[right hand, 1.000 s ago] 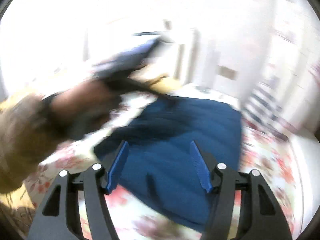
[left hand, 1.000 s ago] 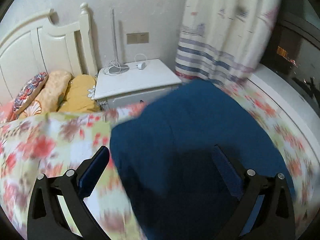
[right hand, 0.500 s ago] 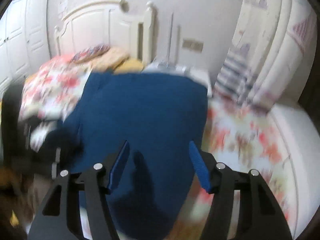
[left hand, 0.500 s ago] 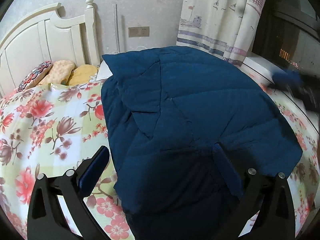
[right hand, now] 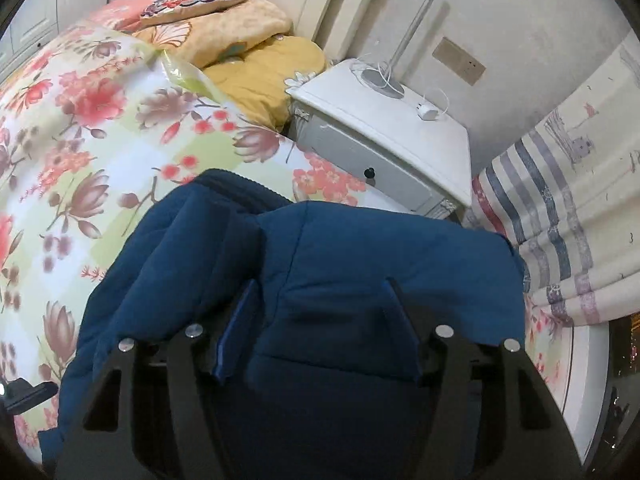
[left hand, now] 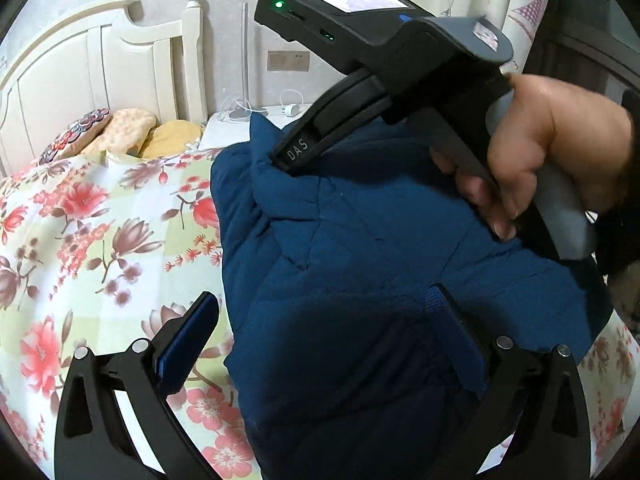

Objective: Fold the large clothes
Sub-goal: 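Open both tools and withdraw them from the folded jacket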

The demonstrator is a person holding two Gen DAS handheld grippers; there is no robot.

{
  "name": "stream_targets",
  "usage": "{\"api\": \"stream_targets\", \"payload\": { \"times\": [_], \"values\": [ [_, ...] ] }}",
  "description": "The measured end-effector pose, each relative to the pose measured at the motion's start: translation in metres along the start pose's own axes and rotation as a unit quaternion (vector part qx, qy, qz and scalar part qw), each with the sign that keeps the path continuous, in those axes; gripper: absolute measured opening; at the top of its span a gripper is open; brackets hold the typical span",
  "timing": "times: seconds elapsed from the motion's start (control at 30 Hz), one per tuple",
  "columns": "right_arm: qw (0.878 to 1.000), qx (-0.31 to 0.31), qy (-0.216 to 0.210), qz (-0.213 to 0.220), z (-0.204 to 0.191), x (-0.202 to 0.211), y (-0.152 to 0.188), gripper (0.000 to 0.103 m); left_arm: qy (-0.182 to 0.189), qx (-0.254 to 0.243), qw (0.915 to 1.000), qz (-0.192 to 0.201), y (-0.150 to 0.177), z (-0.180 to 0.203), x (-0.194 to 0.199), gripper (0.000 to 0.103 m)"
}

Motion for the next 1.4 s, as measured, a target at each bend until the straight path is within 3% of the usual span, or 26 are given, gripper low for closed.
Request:
{"api": "stream_targets", "payload": {
  "times": [0.23,0.33,0.4,0.47,0.6,0.7,0.83,0.93,1.1,1.2,1.4],
  "values": [
    [0.999,-0.022,-0.013,0.022,0.006,0.003,0.01,0.062,-0.006,0.008,0.9999,0.0,0.003,0.002,0.001,0.099],
    [0.994,-0.087,-0.065,0.027,0.032,0.032,0.02,0.062,-0.029,-0.012,0.9995,0.004,0.002,0.01,0.007,0.099],
    [0.983,-0.146,-0.086,0.065,0.061,0.074,0.047,0.063,-0.057,-0.03,0.9979,0.009,0.001,0.021,0.017,0.099],
    [0.974,-0.193,-0.079,0.092,0.086,0.108,0.077,0.083,-0.086,-0.046,0.9951,0.019,0.0,0.033,0.031,0.099],
    [0.958,-0.242,-0.042,0.147,0.122,0.185,0.151,0.099,-0.126,-0.044,0.9889,0.065,-0.006,0.063,0.083,0.099],
    [0.95,-0.27,-0.026,0.155,0.141,0.232,0.19,0.101,-0.157,-0.056,0.9803,0.106,-0.016,0.09,0.12,0.099],
    [0.958,-0.26,-0.009,0.12,0.14,0.267,0.215,0.101,-0.192,-0.087,0.9678,0.138,-0.027,0.135,0.167,0.099],
    [0.963,-0.237,0.014,0.125,0.125,0.293,0.234,0.101,-0.204,-0.094,0.9624,0.153,-0.022,0.159,0.193,0.099],
    [0.965,-0.22,0.044,0.139,0.106,0.327,0.267,0.101,-0.197,-0.084,0.9612,0.173,-0.02,0.175,0.226,0.099],
    [0.964,-0.215,0.044,0.152,0.1,0.345,0.279,0.101,-0.182,-0.068,0.9649,0.177,-0.017,0.177,0.242,0.099],
    [0.959,-0.209,0.071,0.176,0.1,0.375,0.282,0.101,-0.188,-0.044,0.9627,0.19,-0.019,0.174,0.267,0.099]
  ]
}}
Point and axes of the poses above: each gripper's, at about its wrist camera, not at the fingertips, and x roughly against the way its jaws point, z to its right, y to its underside, the point moved 2 cm from there along -x, roughly the way its jaws point, and after that the axes turned 13 degrees about y, right-handed, at the moved point
